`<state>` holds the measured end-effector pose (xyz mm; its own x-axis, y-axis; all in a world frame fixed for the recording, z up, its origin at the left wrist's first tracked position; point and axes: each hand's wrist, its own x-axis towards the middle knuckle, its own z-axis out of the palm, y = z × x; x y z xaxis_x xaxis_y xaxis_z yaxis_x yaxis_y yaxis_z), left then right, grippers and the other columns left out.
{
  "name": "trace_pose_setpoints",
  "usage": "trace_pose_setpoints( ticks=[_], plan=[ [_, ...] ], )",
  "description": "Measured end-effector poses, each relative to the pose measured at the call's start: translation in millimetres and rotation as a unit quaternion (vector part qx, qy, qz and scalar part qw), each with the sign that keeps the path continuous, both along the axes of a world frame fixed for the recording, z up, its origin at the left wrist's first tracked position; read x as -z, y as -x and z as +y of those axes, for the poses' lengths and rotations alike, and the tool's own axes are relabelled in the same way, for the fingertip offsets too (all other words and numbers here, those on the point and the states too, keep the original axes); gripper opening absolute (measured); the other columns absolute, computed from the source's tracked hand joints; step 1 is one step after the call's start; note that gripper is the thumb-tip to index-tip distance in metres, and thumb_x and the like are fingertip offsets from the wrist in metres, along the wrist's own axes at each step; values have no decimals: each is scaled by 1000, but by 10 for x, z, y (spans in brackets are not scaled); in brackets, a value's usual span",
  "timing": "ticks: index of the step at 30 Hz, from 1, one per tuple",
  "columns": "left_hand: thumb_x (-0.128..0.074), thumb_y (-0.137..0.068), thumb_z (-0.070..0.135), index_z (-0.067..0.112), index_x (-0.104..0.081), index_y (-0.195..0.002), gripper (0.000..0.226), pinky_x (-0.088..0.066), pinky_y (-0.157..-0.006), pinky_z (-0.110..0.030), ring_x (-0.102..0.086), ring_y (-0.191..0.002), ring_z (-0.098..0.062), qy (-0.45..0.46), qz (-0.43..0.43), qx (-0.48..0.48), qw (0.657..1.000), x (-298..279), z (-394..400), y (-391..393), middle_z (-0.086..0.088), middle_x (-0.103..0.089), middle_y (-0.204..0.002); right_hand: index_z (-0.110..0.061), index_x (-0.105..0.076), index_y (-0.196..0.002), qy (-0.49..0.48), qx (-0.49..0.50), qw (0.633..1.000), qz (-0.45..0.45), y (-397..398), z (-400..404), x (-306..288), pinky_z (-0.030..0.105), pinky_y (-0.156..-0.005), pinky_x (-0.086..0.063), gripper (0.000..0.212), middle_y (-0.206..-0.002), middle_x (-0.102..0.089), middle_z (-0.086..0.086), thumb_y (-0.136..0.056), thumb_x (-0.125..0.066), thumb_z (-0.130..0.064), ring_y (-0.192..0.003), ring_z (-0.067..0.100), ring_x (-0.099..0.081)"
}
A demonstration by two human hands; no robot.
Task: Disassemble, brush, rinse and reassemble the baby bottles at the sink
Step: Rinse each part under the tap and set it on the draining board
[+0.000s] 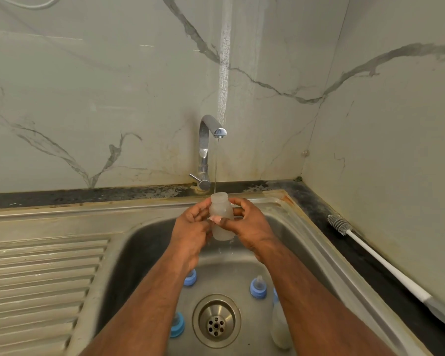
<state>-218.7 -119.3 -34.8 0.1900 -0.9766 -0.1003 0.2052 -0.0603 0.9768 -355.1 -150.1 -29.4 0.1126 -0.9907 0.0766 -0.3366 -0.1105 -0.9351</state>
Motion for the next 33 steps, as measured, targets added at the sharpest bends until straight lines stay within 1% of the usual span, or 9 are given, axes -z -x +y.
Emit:
trace_pose_setpoints(
  ticks=[2, 5, 7, 9, 10, 14, 17, 23, 33],
  plan=[
    [-61, -96, 1, 33, -63, -132, 48, -54, -102, -42, -67, -112, -13, 5, -12, -4, 1000, -37, 30, 9, 14, -73, -114, -23, -53, -137, 14, 6, 1000, 3, -29, 2, -17, 33, -97, -52, 70, -127, -63, -3, -76, -86, -34, -111, 14, -59],
    [-56, -101, 4, 46, -62, -129, 51, -50, -106, -41, -62, -119, -12, -3, -39, 2, 999, -37, 94, 11, 19, -70, -119, -20, -55, -133, 13, 6, 1000, -1, -76, 2, -25, 37, -99, -52, 65, -121, -64, -4, -77, -86, -28, -107, 13, -60],
    [-54, -103, 7, 51, -58, -134, 53, -50, -100, -39, -61, -119, -11, -10, -35, 6, 999, -11, 144, -1, 18, -68, -124, -20, -55, -133, 12, 2, 1000, 2, -105, 6, -28, 37, -99, -52, 63, -119, -63, -5, -78, -85, -26, -108, 14, -61],
    [-51, -104, 4, 46, -53, -141, 56, -52, -88, -33, -63, -110, -9, -21, -13, 4, 1000, -7, 210, -21, 21, -67, -115, -20, -56, -132, 14, 6, 1000, -2, -129, 10, -38, 41, -99, -53, 61, -123, -65, -2, -79, -85, -26, -109, 16, -62],
    [-50, -103, 1, 43, -53, -142, 57, -54, -87, -33, -64, -109, -11, -29, 1, 3, 1000, -7, 235, -29, 22, -67, -110, -20, -56, -132, 14, 11, 1000, -5, -138, 8, -40, 43, -99, -53, 60, -124, -66, -1, -79, -85, -26, -109, 17, -63],
    [-51, -102, 1, 31, -56, -142, 51, -57, -91, -39, -68, -114, -23, -49, 82, 2, 995, -11, 299, 12, 0, -70, -126, -22, -57, -130, 12, 29, 999, -13, -141, 2, -47, 44, -97, -54, 58, -121, -68, -1, -79, -84, -28, -109, 16, -64],
    [-50, -103, 4, 27, -57, -140, 44, -55, -98, -43, -69, -114, -24, -47, 120, -11, 992, 7, 331, 48, -6, -72, -122, -23, -57, -131, 10, 32, 999, -14, -130, 2, -38, 41, -94, -56, 58, -121, -68, -1, -80, -83, -28, -109, 16, -64],
    [-53, -104, 9, 17, -64, -128, 28, -58, -94, -41, -75, -101, -24, -48, 132, -44, 989, 66, 232, -67, -9, -77, -109, -22, -51, -139, 15, 42, 999, 6, -143, -21, -23, 47, -97, -54, 68, -130, -64, 2, -80, -84, -28, -114, 20, -62],
    [-51, -104, 6, 13, -69, -120, 25, -59, -87, -37, -76, -97, -23, -52, 99, -19, 994, 85, 93, -98, -8, -79, -103, -25, -50, -139, 25, 36, 998, 38, -138, -23, -3, 43, -96, -54, 69, -130, -63, -1, -79, -83, -31, -112, 17, -60]
  ],
)
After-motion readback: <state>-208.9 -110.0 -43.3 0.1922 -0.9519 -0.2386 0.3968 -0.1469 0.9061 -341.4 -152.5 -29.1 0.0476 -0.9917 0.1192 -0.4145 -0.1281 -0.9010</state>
